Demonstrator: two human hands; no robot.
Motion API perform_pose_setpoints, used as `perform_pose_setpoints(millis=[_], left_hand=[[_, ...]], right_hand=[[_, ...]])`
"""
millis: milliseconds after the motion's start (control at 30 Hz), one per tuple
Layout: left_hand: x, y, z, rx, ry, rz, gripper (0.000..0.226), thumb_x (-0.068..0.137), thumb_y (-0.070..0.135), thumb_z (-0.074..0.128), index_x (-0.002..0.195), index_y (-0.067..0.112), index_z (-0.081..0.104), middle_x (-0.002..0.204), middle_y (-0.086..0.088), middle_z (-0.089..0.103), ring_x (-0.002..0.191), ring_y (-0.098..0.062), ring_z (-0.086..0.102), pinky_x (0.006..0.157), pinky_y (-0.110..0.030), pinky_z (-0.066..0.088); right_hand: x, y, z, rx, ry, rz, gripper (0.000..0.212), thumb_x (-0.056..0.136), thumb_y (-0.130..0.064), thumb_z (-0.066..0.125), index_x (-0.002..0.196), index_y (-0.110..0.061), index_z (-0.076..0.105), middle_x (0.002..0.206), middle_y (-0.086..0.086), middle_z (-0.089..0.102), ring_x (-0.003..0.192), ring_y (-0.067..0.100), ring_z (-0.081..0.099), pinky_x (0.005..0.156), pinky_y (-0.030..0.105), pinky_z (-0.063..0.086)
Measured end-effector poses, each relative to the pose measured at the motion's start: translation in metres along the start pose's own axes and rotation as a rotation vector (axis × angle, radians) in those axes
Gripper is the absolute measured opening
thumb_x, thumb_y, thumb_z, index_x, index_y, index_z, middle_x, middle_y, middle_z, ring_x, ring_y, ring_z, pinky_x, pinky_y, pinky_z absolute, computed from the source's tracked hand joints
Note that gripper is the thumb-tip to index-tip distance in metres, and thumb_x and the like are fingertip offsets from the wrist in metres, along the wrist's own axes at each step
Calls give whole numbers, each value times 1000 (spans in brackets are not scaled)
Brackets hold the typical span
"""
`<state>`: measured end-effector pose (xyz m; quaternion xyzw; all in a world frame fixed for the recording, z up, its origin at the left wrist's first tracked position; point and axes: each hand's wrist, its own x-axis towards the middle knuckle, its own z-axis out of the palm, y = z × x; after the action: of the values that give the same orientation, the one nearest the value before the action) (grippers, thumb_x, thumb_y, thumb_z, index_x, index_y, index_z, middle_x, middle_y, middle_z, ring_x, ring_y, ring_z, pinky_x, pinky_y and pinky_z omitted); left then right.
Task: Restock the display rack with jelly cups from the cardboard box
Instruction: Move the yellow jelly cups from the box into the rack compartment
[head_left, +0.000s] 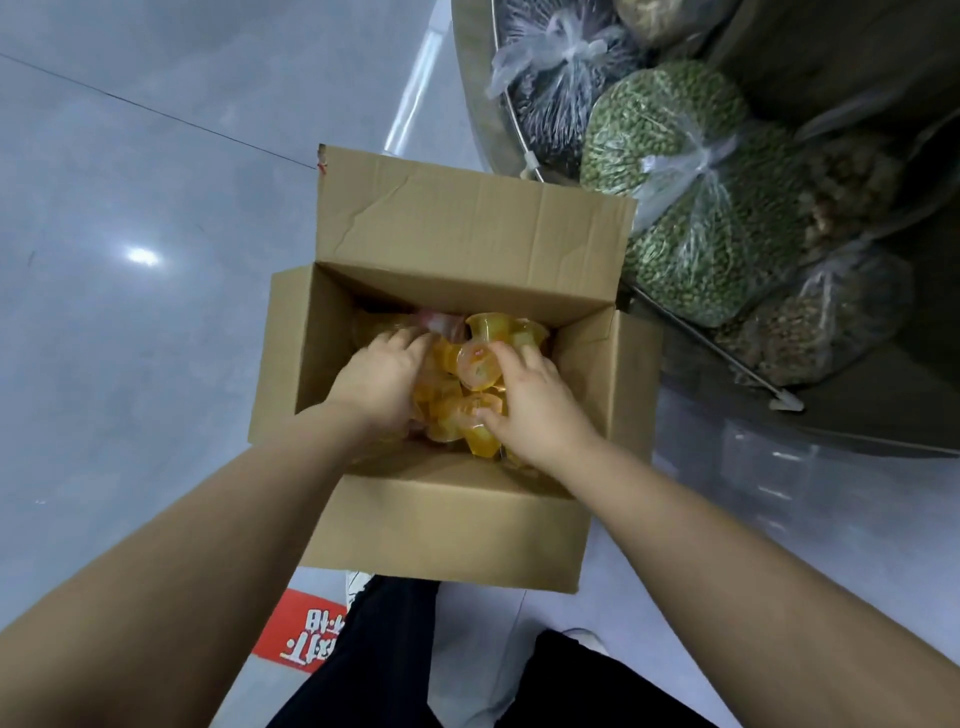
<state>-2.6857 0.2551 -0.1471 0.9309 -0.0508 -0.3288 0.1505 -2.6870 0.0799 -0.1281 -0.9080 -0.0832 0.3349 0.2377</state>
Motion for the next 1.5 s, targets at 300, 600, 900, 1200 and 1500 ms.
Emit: perform_pose_setpoints(millis=[300,600,900,1200,1500], left_hand=[[27,-7,19,146,189,43,41,83,15,61,122,5,52,123,-18,53,115,-35,48,94,-42,38],[-26,2,-9,194,19,125,59,83,8,61,138,10,38,138,-11,44,123,-28,43,99,-37,41],[34,-4,29,385,42,53,78,84,24,62,147,15,17,150,-8,28,130,-31,35,106,-42,29],[-7,6,-12,-126,392,78,58,71,27,74,122,5,55,114,-16,56,106,-33,53,87,-39,44],[-241,128,-194,-826,395,72,54,67,29,69,120,28,54,107,11,53,105,-8,55,91,-23,47]], right_hand=[[25,1,25,224,163,121,64,70,-19,72,130,-25,48,131,5,42,118,28,48,95,34,44],[-76,-8,-5,492,308,369,65,69,-18,70,129,-23,46,128,2,46,114,22,51,88,27,42],[-58,1,22,356,345,209,62,72,-12,65,130,-18,43,131,3,48,122,21,44,100,28,35],[-72,-13,3,531,492,272,61,65,-10,70,122,-22,54,115,-1,51,107,16,52,86,20,40],[-235,-142,-161,754,604,294,67,67,-3,69,129,-21,50,111,-2,46,92,-24,44,76,-7,29]])
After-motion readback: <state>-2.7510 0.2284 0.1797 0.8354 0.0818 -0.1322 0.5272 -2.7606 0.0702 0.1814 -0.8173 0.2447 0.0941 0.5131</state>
